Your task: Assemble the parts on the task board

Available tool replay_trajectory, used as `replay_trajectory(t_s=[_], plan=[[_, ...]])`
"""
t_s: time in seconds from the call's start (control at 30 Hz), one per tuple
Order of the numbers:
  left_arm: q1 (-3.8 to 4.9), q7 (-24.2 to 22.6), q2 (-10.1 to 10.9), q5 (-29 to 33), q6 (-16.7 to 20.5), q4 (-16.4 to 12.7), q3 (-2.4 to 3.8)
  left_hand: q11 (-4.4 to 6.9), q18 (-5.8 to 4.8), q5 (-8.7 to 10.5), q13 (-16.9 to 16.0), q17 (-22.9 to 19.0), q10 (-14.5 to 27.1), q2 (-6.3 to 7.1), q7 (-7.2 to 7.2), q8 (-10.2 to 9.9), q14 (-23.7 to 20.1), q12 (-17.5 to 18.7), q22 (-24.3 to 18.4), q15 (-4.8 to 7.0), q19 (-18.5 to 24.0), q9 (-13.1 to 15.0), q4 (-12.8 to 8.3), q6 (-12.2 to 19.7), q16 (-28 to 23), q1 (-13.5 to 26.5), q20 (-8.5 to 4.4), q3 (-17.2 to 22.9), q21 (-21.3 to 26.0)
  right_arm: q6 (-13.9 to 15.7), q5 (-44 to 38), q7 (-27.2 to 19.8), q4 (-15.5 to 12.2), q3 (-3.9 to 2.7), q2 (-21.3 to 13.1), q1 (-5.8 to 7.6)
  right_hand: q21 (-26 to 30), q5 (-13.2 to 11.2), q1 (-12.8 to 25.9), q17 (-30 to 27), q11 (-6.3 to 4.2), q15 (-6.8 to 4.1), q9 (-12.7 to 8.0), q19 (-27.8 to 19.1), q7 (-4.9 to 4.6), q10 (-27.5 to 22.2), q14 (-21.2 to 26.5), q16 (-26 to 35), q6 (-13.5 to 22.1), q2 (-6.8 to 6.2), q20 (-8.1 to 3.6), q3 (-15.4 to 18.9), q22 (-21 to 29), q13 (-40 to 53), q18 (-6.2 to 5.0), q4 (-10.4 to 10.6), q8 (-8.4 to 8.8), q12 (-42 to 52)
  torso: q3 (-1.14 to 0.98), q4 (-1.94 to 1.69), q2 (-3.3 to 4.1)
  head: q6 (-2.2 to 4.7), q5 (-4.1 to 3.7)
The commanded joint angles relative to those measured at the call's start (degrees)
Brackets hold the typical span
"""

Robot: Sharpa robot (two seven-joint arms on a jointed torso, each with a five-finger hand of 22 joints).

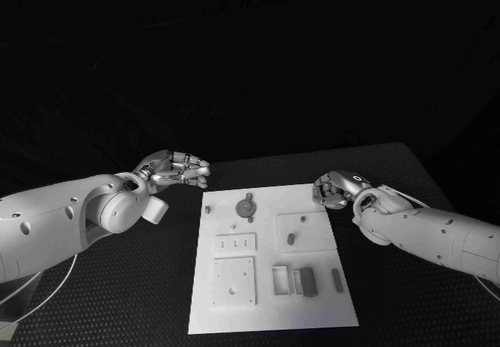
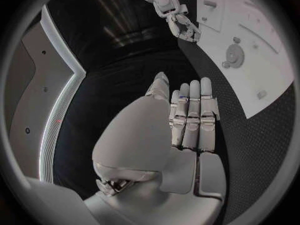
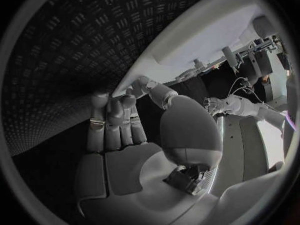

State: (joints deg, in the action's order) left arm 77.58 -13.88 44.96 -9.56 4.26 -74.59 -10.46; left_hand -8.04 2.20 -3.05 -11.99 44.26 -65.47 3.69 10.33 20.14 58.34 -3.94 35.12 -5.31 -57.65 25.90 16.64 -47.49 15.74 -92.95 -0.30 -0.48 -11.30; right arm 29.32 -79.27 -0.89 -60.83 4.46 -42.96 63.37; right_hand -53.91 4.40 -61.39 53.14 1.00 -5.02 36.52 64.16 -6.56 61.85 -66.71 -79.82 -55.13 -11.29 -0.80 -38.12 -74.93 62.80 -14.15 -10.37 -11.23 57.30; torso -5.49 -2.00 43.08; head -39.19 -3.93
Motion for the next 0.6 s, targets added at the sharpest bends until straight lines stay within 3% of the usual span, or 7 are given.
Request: replay_trajectory(t_s=[0.03,0.6], plan=[[0.01,-0.3,-0.1,-0.1,-0.9,-0.1,0.04,0.08,0.94,-0.05,-0.1,0.1,0.4,0.07,0.27,-0.4,0.4,0.1,0.1,-0.14,-0.2,0.1,0.0,0.3,-0.3,-0.3,0.03,-0.5,0.2,-0.6,-0.1,-0.5,0.0,-0.01,0.1,-0.03,-0.3,-0.1,0.1,-0.1,-0.5,-0.5,0.1,0.1,-0.32,0.0,-0.1,-0.3,-1.0,0.62,-0.48,0.1,-1.1,-0.1,-0.85,-0.4,-0.33,0.4,-0.02,0.03,0.01,-0.04,0.03],[0.01,-0.3,0.0,-0.1,-1.1,-0.2,0.04,0.25,0.95,-0.05,-0.2,0.2,0.0,-0.38,-0.18,-0.1,0.5,-0.1,0.1,-0.14,-0.3,0.2,0.0,-0.2,-0.5,-0.3,0.02,-0.3,0.3,-0.4,-0.1,-0.7,0.0,-0.01,0.3,-0.03,-0.6,-0.1,0.7,-0.3,-1.47,-1.37,0.7,0.2,0.73,0.5,-0.5,-0.4,-4.0,2.43,-0.65,0.1,-1.0,-0.4,-0.85,-1.1,-1.99,0.3,-0.02,0.02,0.01,-0.06,-0.01]])
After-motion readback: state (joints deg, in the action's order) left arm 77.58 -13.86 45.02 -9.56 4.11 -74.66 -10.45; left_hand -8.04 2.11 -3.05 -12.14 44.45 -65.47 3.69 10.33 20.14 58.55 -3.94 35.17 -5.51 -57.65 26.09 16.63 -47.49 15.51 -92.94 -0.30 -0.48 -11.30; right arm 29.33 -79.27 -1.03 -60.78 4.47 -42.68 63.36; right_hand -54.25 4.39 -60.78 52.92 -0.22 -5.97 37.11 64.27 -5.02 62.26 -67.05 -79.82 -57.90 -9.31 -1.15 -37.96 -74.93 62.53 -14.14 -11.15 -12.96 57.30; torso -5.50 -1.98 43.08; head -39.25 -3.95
